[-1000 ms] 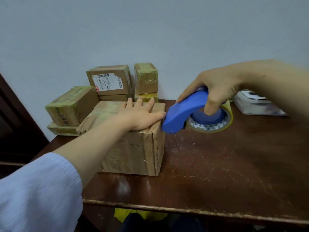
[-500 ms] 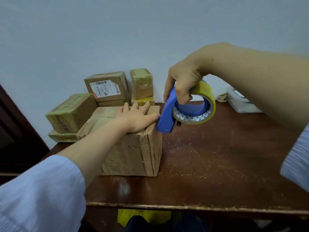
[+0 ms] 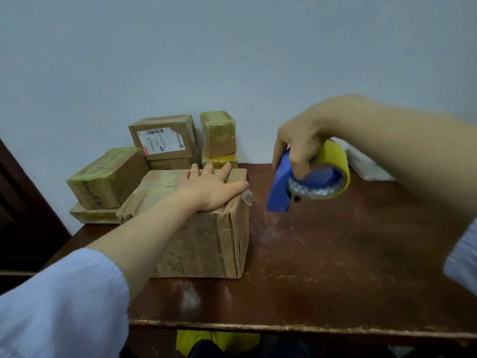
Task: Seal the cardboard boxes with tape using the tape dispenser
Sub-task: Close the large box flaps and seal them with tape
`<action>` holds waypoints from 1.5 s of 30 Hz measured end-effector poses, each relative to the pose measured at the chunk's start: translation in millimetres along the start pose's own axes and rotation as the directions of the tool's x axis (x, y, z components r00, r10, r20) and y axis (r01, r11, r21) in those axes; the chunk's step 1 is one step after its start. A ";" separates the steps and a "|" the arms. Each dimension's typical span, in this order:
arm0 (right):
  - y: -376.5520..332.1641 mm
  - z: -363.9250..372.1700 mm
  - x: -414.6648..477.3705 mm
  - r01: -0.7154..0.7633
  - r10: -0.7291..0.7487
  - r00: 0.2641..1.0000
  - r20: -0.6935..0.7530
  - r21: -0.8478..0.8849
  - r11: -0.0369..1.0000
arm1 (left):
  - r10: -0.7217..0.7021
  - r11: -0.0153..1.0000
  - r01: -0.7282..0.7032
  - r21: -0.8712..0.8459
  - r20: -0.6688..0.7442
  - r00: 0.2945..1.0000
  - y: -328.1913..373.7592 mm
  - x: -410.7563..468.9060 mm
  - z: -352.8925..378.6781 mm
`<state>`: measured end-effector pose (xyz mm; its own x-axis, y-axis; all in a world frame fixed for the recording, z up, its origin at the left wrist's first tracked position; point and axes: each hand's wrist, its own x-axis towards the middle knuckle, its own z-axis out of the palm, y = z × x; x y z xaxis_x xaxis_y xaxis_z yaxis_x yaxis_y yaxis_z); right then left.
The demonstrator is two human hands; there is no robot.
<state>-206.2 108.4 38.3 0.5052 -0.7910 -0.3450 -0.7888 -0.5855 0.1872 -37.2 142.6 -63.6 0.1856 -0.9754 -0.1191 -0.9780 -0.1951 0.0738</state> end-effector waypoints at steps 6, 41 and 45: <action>41.1 72.6 30.5 -0.192 0.216 0.958 -0.191 0.135 0.972 | 0.008 1.000 -0.008 0.007 -0.023 1.000 -0.8 1.6 0.9; -123.4 152.8 18.5 0.438 0.296 0.863 -0.409 0.899 -0.034 | -0.016 0.997 0.014 -0.069 -0.029 0.999 -1.6 2.4 3.6; -117.3 171.1 15.1 0.396 0.271 0.882 -0.385 0.918 0.017 | -0.017 0.998 0.016 -0.059 -0.019 1.000 -1.2 3.6 3.0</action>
<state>-166.0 195.6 -146.2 0.3666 -0.9249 0.1009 -0.1347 -0.1601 -0.9779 -35.6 139.6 -67.1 0.2038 -0.9737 -0.1018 -0.9676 -0.2162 0.1304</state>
